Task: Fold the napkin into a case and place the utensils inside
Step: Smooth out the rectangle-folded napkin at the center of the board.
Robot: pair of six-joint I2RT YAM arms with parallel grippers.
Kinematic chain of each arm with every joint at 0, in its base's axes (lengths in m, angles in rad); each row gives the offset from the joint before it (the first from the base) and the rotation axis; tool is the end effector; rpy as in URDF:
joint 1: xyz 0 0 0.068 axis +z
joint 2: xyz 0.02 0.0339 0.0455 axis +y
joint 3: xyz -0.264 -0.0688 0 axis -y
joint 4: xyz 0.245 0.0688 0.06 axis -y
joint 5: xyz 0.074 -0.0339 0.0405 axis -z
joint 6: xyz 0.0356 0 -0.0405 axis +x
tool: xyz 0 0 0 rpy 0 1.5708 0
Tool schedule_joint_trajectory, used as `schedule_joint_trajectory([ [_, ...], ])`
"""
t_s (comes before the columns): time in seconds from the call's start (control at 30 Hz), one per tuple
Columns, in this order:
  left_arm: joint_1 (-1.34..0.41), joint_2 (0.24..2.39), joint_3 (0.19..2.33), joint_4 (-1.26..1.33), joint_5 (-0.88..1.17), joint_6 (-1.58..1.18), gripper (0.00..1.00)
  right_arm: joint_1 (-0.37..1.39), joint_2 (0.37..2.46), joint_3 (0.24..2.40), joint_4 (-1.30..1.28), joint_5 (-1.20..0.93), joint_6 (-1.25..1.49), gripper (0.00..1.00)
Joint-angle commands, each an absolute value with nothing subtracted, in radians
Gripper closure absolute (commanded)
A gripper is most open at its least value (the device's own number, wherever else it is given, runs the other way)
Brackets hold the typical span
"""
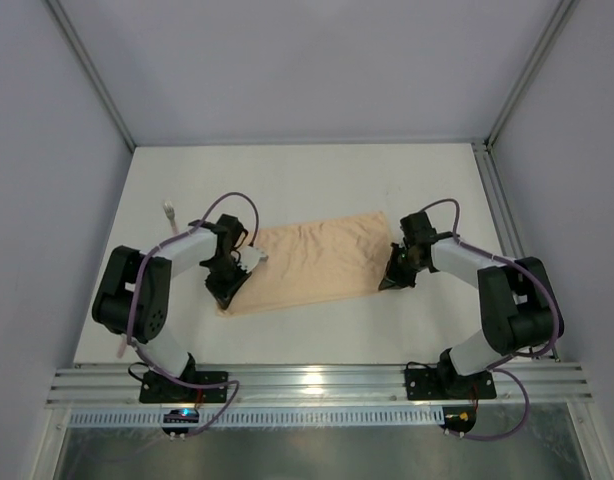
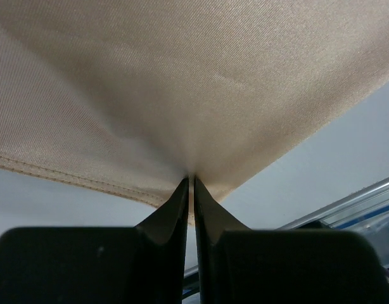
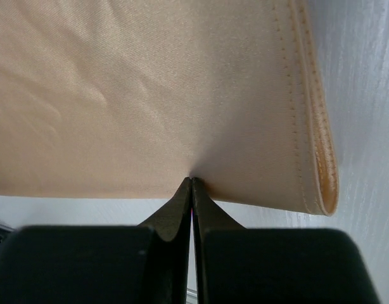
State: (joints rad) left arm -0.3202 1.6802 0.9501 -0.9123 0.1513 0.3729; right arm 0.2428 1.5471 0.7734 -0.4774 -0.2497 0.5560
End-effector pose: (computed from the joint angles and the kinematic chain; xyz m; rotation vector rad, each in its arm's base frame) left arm 0.2485 -0.0881 0.1483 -1.0333 -2.8858 0.2351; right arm 0.2551 0.0723 0.1461 0.3943 2.8732 0.5171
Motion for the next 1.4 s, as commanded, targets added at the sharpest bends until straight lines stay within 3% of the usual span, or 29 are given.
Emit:
schedule_joint_trajectory([
  [0.0,-0.318,1.689,0.874,-0.815,0.035,0.411,0.91,0.204,1.525,0.726,-0.466,-0.166,0.586,0.97],
  [0.33,-0.314,1.648,0.865,-0.778,0.011,0.431,0.90,0.068,1.428,0.735,-0.558,-0.158,0.509,0.97],
  [0.47,-0.314,1.592,0.937,-0.886,0.170,0.446,0.84,0.072,1.396,0.810,-0.624,-0.134,0.474,0.97],
  [0.57,-0.314,1.523,1.075,-0.981,0.276,0.445,0.79,0.177,1.349,0.917,-0.678,-0.072,0.465,0.97],
  [0.73,-0.318,1.531,1.071,-1.023,0.302,0.445,0.80,0.372,1.394,0.982,-0.611,-0.104,0.501,0.97],
  [1.03,-0.327,1.574,0.855,-0.838,0.118,0.445,0.80,0.483,1.542,0.896,-0.362,-0.247,0.624,0.97],
  [1.37,-0.325,1.606,0.761,-0.736,0.011,0.462,0.81,0.299,1.572,0.701,-0.356,-0.258,0.678,0.97],
])
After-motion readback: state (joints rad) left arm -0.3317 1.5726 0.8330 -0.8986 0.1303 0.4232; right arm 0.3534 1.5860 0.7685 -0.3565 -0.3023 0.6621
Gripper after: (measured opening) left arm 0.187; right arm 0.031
